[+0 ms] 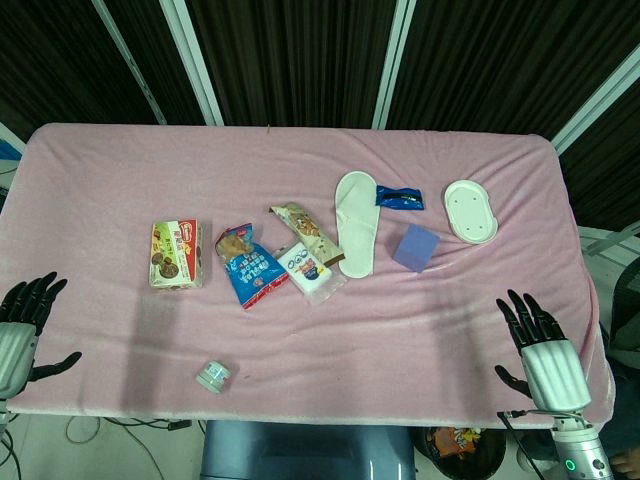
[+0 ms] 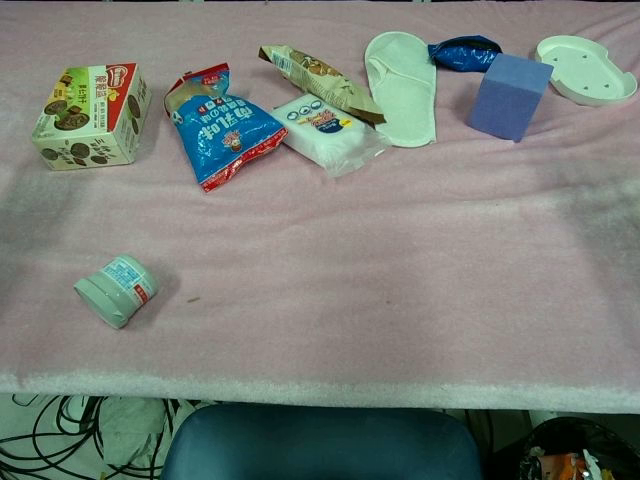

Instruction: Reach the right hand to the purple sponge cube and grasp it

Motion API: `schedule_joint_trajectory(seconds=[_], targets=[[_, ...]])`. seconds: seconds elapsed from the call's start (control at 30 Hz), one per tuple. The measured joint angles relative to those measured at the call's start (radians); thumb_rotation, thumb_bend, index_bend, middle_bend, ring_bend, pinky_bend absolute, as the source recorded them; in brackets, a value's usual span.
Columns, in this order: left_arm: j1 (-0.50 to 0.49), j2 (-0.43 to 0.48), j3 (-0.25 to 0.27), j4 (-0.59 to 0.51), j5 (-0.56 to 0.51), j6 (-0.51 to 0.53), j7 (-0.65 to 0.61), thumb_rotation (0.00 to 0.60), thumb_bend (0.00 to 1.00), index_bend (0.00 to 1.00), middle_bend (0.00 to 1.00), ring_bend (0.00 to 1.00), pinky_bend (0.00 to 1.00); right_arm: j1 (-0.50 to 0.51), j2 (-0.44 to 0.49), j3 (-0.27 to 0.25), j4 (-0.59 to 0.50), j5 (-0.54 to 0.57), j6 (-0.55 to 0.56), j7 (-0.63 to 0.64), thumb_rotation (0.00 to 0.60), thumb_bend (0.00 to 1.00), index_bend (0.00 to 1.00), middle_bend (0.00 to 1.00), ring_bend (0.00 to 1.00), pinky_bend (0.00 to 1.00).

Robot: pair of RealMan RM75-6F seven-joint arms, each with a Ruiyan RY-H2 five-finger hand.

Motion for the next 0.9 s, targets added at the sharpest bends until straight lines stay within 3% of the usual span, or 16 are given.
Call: schedule_joint_trajectory(seconds=[0.6, 0.77, 0.9], targets=[[0.007, 0.005, -0.004, 0.008, -0.012, 0.011, -0.031, 0.6, 0.0, 0.0, 0.0, 0.0, 0.0, 0.016, -0.021, 0.011, -0.03, 0.003, -0.041, -0.018, 0.6, 0.1, 0.0, 0.0, 0.0, 0.22], [0.003, 0.004, -0.008, 0.008, -0.02, 0.0, -0.035, 0.6, 0.0, 0.0, 0.0, 0.0, 0.0, 0.049, -0.031, 0.04, -0.104, 0.031, -0.092, -0.038, 0.6, 0.05, 0.0, 0.0, 0.0, 0.22], [-0.002, 0.002, -0.008, 0.005, -0.018, -0.005, -0.032, 0.6, 0.0, 0.0, 0.0, 0.0, 0.0, 0.108, -0.049, 0.093, -0.172, 0.093, -0.179, -0.091, 0.6, 0.05, 0.0, 0.0, 0.0, 0.22]])
